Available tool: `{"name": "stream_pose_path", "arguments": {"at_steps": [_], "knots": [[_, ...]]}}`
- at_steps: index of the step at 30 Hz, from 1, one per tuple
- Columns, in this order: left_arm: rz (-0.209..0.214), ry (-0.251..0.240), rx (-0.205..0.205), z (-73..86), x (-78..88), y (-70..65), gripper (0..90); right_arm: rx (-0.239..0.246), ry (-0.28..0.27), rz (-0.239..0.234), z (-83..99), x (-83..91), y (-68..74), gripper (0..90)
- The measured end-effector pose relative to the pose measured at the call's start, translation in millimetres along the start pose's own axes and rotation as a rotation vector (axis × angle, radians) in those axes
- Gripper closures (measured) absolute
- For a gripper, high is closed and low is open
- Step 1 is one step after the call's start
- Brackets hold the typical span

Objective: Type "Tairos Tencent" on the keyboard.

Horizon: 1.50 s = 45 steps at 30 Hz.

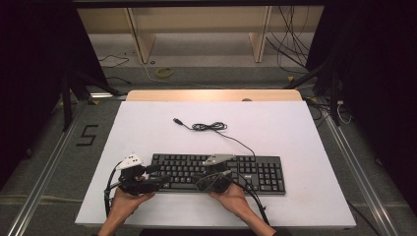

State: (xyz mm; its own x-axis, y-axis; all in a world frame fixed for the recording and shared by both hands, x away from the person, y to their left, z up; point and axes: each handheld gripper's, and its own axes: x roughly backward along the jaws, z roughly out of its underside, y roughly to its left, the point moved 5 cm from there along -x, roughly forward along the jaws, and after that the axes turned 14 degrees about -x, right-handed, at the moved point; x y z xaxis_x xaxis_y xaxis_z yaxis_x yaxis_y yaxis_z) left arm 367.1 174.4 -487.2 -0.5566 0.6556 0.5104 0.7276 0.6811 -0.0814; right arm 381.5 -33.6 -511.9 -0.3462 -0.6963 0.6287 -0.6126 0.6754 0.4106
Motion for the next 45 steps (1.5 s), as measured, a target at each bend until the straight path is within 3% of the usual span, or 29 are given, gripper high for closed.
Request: {"name": "stream_pose_path", "arguments": {"at_steps": [24, 45], "knots": [[-0.001, -0.005, -0.01, -4.1, -0.4, -0.7, 28.7, -0.031, -0.087, -0.044, -4.8, 37.6, -12.0, 60.7], [0.001, 0.029, -0.037, -15.4, -16.7, -5.0, 31.8, -0.022, -0.156, -0.033, 4.6, 69.8, -23.8, 43.3]]}}
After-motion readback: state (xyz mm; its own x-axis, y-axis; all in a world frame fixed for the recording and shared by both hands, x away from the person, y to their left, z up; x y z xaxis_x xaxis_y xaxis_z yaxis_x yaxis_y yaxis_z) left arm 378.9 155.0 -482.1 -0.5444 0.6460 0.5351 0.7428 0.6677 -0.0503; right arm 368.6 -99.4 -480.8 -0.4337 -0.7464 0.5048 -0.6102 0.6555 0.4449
